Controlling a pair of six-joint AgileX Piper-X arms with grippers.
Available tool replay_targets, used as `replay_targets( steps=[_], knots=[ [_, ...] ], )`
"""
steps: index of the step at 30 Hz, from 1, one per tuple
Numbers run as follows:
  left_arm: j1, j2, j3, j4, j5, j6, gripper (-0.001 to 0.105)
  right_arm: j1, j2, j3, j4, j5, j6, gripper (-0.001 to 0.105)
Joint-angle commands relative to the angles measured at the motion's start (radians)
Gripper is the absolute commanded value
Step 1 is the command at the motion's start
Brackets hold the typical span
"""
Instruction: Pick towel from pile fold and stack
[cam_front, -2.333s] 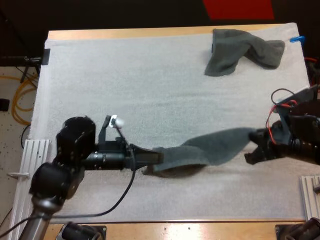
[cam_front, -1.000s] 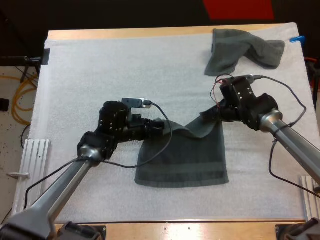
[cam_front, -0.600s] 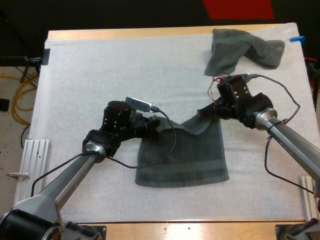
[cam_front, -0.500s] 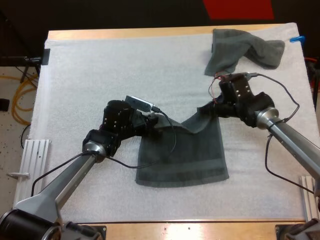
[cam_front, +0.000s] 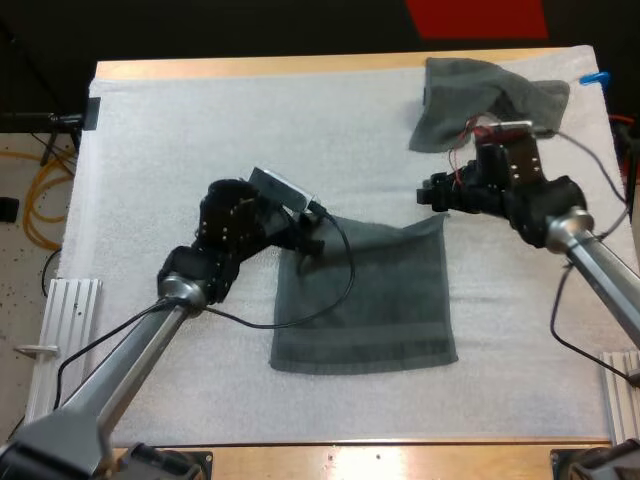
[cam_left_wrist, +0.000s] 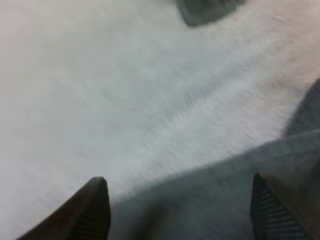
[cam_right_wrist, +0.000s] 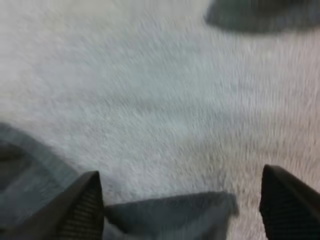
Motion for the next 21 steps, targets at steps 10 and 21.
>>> replay_targets(
  steps=[10,21],
  knots=[
    [0.001,-0.329,-0.068,0.275,-0.173,0.191,0.059,-0.002,-0.262,-0.002,0.139,-0.003,-0.042,0.064],
    [-0.002,-0.658,-0.068,0.706,-0.169,0.062,0.060,-0.002,-0.523,0.003,0.535,-0.003,-0.015,0.064]
  ],
)
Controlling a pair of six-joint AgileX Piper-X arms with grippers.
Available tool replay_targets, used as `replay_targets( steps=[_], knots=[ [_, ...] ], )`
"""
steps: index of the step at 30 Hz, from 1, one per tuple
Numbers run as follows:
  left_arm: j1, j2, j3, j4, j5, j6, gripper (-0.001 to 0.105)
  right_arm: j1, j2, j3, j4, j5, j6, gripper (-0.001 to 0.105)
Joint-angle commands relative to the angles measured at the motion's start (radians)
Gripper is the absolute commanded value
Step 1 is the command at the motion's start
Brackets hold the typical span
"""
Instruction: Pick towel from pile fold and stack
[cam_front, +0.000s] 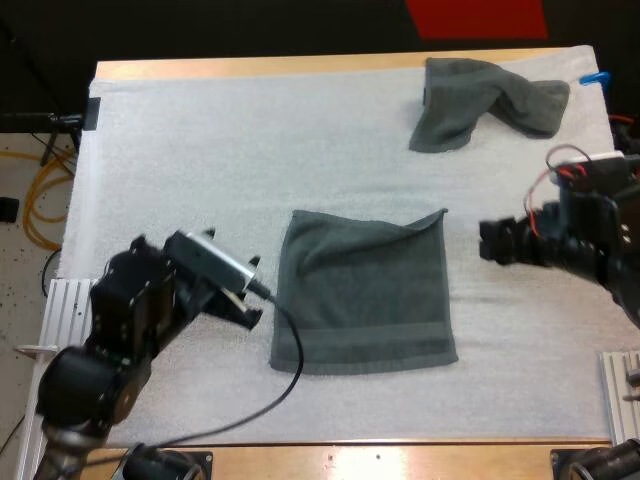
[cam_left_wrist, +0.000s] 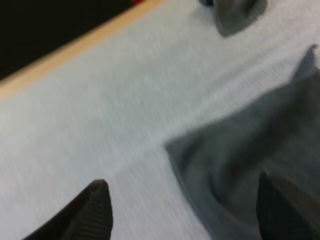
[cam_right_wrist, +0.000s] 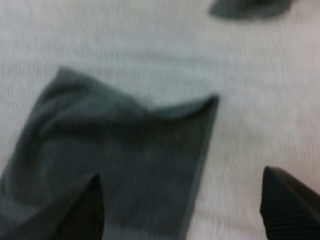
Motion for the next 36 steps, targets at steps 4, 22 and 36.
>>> replay_targets(
  steps=[4,22,36],
  knots=[
    [-0.004,-0.043,-0.005,0.172,-0.011,-0.116,0.060,-0.002,-0.090,0.038,0.103,-0.004,0.037,0.064],
    [-0.004,-0.047,0.180,0.334,0.088,-0.164,0.072,-0.002,-0.212,0.526,-0.059,-0.209,0.242,0.064],
    [-0.004,-0.047,0.220,0.325,0.116,-0.164,0.072,-0.002,0.022,0.758,-0.521,-0.410,0.449,0.064]
  ],
)
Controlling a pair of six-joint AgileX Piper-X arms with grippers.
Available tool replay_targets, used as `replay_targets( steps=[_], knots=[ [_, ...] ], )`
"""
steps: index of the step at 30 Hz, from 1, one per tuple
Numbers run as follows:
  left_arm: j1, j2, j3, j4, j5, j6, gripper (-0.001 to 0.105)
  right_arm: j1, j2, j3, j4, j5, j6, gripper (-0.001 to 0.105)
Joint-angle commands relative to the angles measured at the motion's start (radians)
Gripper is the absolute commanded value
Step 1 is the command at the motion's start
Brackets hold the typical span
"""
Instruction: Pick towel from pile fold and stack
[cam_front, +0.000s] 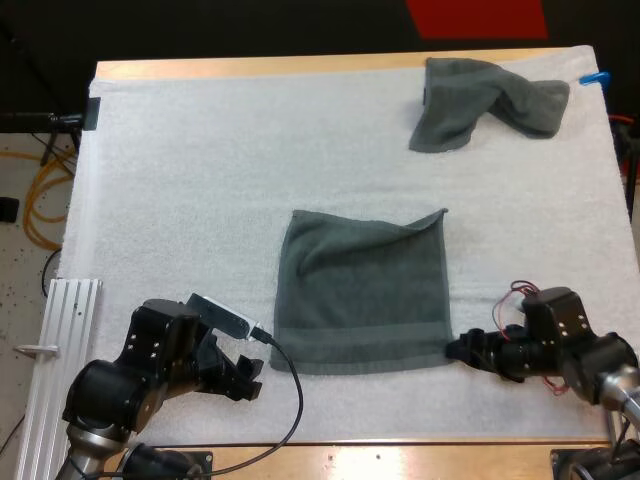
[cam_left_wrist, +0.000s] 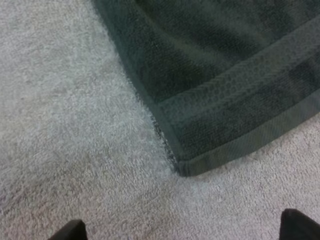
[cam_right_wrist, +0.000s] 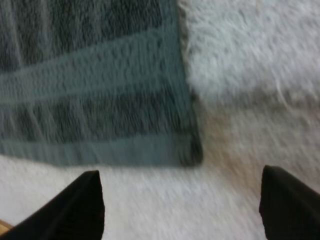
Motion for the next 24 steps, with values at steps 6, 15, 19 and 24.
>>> replay_targets(
  steps=[6,15,19,24],
  knots=[
    [-0.004,-0.004,-0.001,-0.008,0.015,-0.010,0.072,-0.002,0.192,-0.002,-0.193,-0.144,0.093,0.064],
    [-0.004,-0.004,-0.001,-0.008,0.015,-0.010,0.072,-0.002,0.301,-0.002,-0.274,-0.202,0.122,0.043],
    [-0.004,-0.004,-0.001,-0.010,0.015,-0.010,0.072,-0.002,0.301,-0.002,-0.273,-0.196,0.122,0.012],
    [-0.004,-0.004,0.006,-0.044,0.015,-0.010,0.072,-0.002,0.301,-0.002,-0.273,-0.190,0.115,0.000]
  ],
)
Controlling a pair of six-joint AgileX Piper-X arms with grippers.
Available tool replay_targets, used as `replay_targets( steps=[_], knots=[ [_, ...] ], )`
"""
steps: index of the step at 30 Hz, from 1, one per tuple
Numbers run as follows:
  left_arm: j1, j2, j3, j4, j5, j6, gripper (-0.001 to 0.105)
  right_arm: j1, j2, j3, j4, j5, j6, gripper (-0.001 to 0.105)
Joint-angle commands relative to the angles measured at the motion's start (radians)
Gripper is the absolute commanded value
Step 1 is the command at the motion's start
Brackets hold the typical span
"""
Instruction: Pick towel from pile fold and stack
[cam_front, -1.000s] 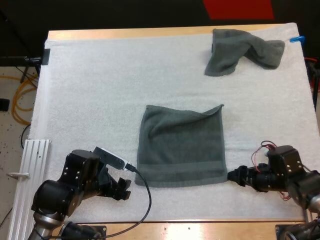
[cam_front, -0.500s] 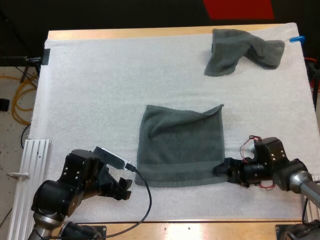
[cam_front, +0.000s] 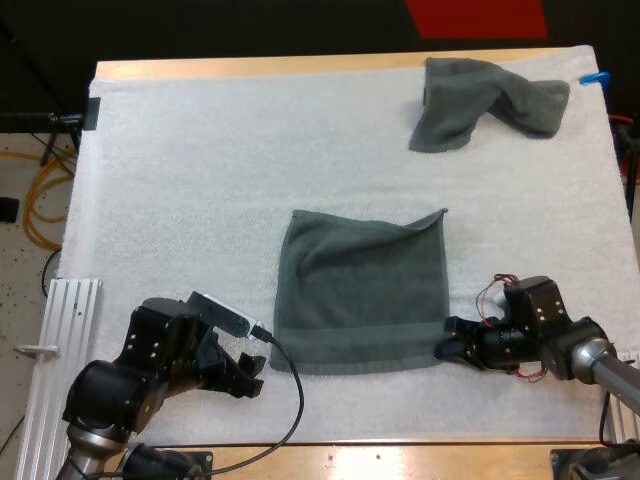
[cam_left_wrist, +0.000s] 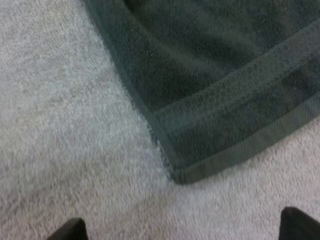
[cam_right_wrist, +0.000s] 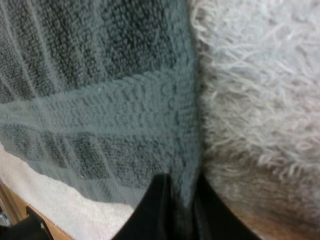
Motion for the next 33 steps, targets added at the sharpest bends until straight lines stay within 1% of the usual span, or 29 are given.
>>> replay_targets(
  steps=[1,4,7,9,12,14,20,22,24,25,26,27,28,31,33],
  knots=[
    [-0.004,-0.003,0.008,-0.024,0.007,-0.011,0.072,0.000,0.000,0.001,0.005,-0.001,-0.011,0.000],
    [-0.004,0.020,0.037,-0.085,0.014,-0.061,0.072,0.000,0.000,0.001,0.005,0.001,-0.010,0.000],
    [-0.004,0.088,0.074,-0.132,0.069,-0.085,0.072,0.000,0.000,0.001,0.007,-0.004,-0.010,0.000],
    [-0.004,0.157,0.095,-0.177,0.139,-0.101,0.072,0.000,0.000,0.001,0.007,-0.007,-0.010,0.000],
    [-0.004,0.269,0.101,-0.249,0.216,-0.114,0.072,0.000,0.000,0.001,0.007,-0.007,-0.010,0.000],
    [-0.004,0.348,0.101,-0.297,0.246,-0.114,0.072,0.000,0.000,0.001,0.007,-0.007,-0.010,0.000],
    [-0.004,0.575,0.101,-0.379,0.248,-0.121,0.072,0.000,0.000,0.001,0.007,-0.014,-0.010,0.000],
    [-0.004,0.632,0.101,-0.402,0.269,-0.130,0.072,0.000,0.000,0.001,0.007,-0.014,-0.010,0.000],
    [-0.004,0.688,0.101,-0.428,0.356,-0.130,0.071,0.000,0.000,0.001,0.007,-0.014,-0.010,0.000],
    [-0.004,0.697,0.101,-0.433,0.377,-0.130,0.071,0.000,0.000,0.001,0.007,-0.014,-0.010,0.000],
    [-0.004,0.715,0.101,-0.438,0.420,-0.130,0.072,0.000,0.000,0.001,0.007,-0.014,-0.010,0.000],
    [-0.004,0.726,0.101,-0.440,0.441,-0.131,0.072,0.000,0.000,0.001,0.007,-0.014,-0.010,0.000],
    [-0.004,0.730,0.101,-0.438,0.445,-0.132,0.071,0.000,0.000,0.001,0.007,-0.014,-0.010,0.000],
    [-0.004,0.734,0.101,-0.431,0.440,-0.139,0.065,0.000,0.000,0.001,0.007,-0.014,-0.010,0.000],
    [-0.004,0.734,0.101,-0.424,0.415,-0.146,0.050,0.000,0.000,0.001,0.007,-0.014,-0.010,0.000]
  ],
)
